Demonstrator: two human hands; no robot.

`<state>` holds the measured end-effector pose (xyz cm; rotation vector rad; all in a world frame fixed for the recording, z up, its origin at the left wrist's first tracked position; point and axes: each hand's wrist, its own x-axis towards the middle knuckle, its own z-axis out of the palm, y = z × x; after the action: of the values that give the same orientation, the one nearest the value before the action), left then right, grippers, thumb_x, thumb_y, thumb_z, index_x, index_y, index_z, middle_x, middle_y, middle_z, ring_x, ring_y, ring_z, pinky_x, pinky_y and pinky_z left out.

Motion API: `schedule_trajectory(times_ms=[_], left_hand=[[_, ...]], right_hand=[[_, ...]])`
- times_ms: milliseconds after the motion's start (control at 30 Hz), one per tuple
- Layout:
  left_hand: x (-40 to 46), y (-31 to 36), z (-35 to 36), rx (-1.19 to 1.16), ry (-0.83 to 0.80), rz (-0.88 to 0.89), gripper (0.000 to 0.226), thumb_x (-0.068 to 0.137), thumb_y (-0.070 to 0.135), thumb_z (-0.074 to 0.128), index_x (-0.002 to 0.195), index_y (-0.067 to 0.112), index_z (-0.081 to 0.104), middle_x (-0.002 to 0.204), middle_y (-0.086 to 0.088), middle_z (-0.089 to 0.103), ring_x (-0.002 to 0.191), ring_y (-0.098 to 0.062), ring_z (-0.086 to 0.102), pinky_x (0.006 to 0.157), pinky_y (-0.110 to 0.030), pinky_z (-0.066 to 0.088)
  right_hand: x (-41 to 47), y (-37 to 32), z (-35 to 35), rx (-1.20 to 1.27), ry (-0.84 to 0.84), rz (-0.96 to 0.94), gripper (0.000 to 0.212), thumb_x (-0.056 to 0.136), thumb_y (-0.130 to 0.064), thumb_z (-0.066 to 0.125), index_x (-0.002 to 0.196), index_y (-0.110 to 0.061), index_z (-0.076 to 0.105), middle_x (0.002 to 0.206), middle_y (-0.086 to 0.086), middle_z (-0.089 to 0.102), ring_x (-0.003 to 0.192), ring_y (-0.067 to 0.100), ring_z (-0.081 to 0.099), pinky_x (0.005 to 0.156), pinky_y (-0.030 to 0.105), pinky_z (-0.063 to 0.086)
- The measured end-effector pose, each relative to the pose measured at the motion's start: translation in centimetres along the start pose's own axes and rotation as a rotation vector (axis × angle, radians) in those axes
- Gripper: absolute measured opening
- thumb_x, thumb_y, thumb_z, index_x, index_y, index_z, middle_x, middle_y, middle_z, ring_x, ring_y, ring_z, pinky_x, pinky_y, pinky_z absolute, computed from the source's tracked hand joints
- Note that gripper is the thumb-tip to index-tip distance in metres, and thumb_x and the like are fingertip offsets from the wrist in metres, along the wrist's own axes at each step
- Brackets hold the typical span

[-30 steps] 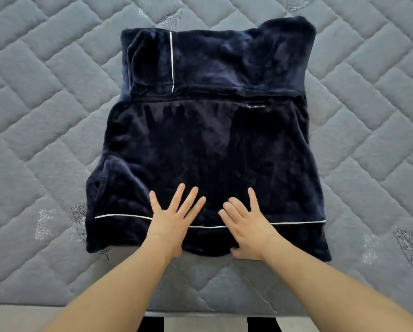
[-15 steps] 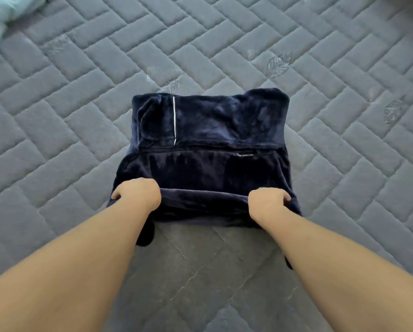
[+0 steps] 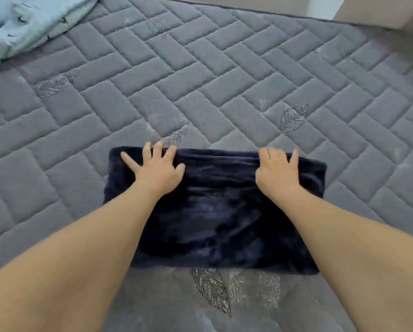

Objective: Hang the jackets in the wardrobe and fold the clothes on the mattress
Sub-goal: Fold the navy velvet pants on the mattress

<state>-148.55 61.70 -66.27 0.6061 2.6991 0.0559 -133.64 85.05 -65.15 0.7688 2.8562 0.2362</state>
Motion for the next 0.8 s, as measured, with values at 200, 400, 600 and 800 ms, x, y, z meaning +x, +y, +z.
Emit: schedule_trajectory(times_ms=[200,400,600,800], left_hand=[[4.5,-0.9,8.3,0.047,0.186,0.030,0.043,0.096,0.056,0.022,0.130,0.037,0.042,0.149,0.003,0.036,0.145,-0.024,0.019,0.103,-0.081,-0.008],[4.5,-0.8,9.3,0.044,0.256,0.038,0.044,0.090,0.049,0.035,0.125,0.028,0.050,0.143,0.000,0.043,0.141,-0.028,0.030,0.105,-0.080,-0.005],[5.0,-0.6,9.3,0.055,0.266,0.033,0.045,0.088,0.049,0.037,0.125,0.027,0.051,0.143,0.000,0.043,0.139,-0.028,0.031,0.105,-0.080,-0.005],[5.1,-0.6,9.4,0.050,0.293,0.058,0.044,0.089,0.052,0.035,0.125,0.031,0.048,0.142,0.002,0.043,0.140,-0.027,0.030,0.105,-0.080,-0.006]], right_hand=[[2.0,-0.1,10.3,0.301,0.201,0.085,0.036,0.089,-0.029,0.035,0.112,-0.015,0.060,0.105,0.003,0.061,0.107,0.026,0.053,0.119,0.049,0.015],[2.5,0.3,11.1,0.416,0.158,0.057,0.037,0.086,-0.031,0.038,0.108,-0.013,0.061,0.103,0.004,0.057,0.104,0.029,0.053,0.117,0.051,0.017],[2.9,0.6,11.4,0.405,0.165,0.048,0.038,0.085,-0.034,0.039,0.109,-0.013,0.060,0.103,0.005,0.056,0.103,0.030,0.052,0.116,0.052,0.017],[2.9,0.8,11.4,0.371,0.175,0.050,0.042,0.088,-0.037,0.036,0.113,-0.014,0.060,0.105,0.005,0.058,0.107,0.029,0.051,0.116,0.051,0.016]])
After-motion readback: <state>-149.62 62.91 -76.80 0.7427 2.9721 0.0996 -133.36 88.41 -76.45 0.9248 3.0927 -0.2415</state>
